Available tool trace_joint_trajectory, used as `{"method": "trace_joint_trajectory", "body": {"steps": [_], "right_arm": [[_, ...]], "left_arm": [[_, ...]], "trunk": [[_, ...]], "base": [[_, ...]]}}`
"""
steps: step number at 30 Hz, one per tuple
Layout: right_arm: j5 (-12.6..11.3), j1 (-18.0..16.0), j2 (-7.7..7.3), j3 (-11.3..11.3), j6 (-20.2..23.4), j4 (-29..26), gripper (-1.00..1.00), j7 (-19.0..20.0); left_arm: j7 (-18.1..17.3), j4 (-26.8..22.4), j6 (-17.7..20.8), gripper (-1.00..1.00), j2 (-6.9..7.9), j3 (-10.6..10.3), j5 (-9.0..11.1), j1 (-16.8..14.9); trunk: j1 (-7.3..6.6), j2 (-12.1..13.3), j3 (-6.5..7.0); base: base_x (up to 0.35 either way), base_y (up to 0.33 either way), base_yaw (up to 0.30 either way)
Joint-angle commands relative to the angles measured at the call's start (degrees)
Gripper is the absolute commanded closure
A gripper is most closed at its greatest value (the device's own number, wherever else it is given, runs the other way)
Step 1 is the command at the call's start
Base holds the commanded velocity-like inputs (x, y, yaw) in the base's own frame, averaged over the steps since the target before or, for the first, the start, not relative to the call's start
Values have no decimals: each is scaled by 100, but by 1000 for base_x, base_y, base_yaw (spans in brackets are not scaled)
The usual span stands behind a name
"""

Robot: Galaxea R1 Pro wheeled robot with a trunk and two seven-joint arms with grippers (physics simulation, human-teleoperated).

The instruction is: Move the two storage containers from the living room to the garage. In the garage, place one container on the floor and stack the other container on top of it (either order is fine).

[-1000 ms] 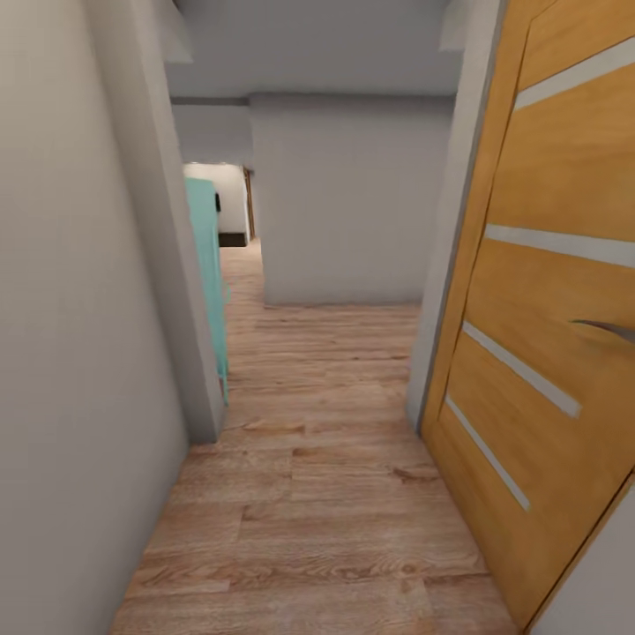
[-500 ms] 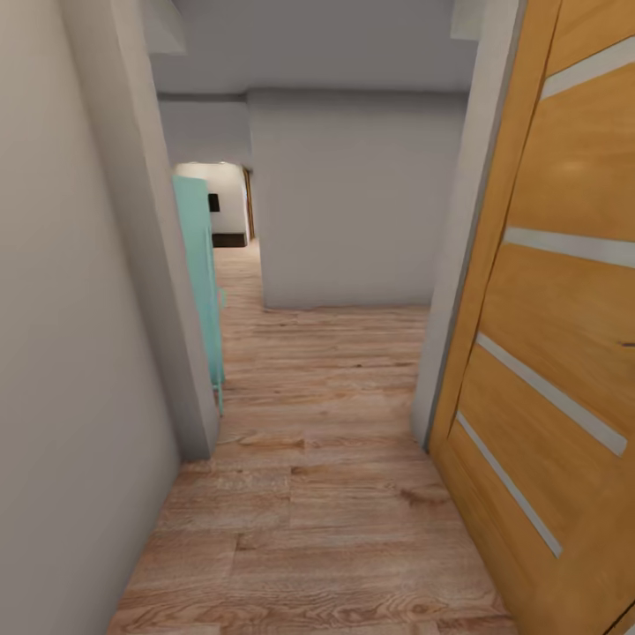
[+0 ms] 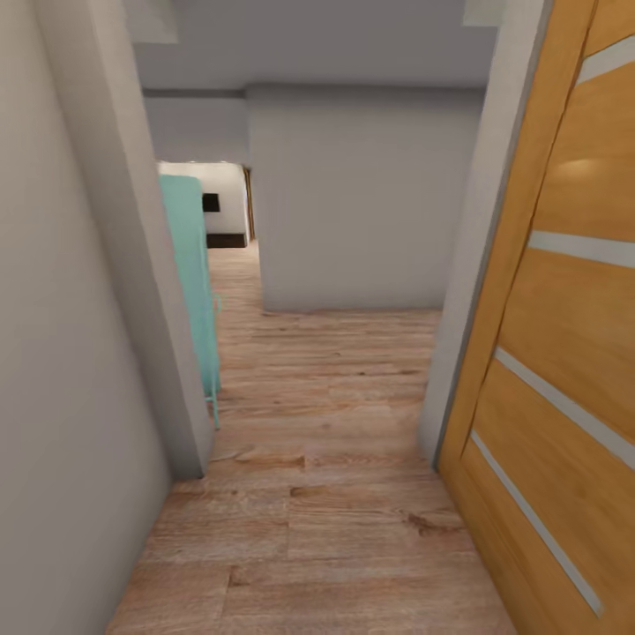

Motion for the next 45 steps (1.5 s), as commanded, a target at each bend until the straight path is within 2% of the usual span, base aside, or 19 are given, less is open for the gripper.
{"method": "trace_joint_trajectory", "body": {"steps": [1,11,45], "right_arm": [[-44,-1,0,48,-12,-4,-100,-25],[-45,-1,0,48,-12,-4,-100,-23],[-54,-1,0,48,-19,-4,-100,-29]], "left_arm": [[20,6,-21,-100,-2,-38,31,-4],[20,6,-23,-100,-2,-40,31,-4],[20,6,-18,-100,-11,-40,31,-5]], "trunk": [[3,-2,-6],[3,-2,-9],[3,-2,-9]], "base": [[320,0,129],[320,0,175],[321,0,2]]}}
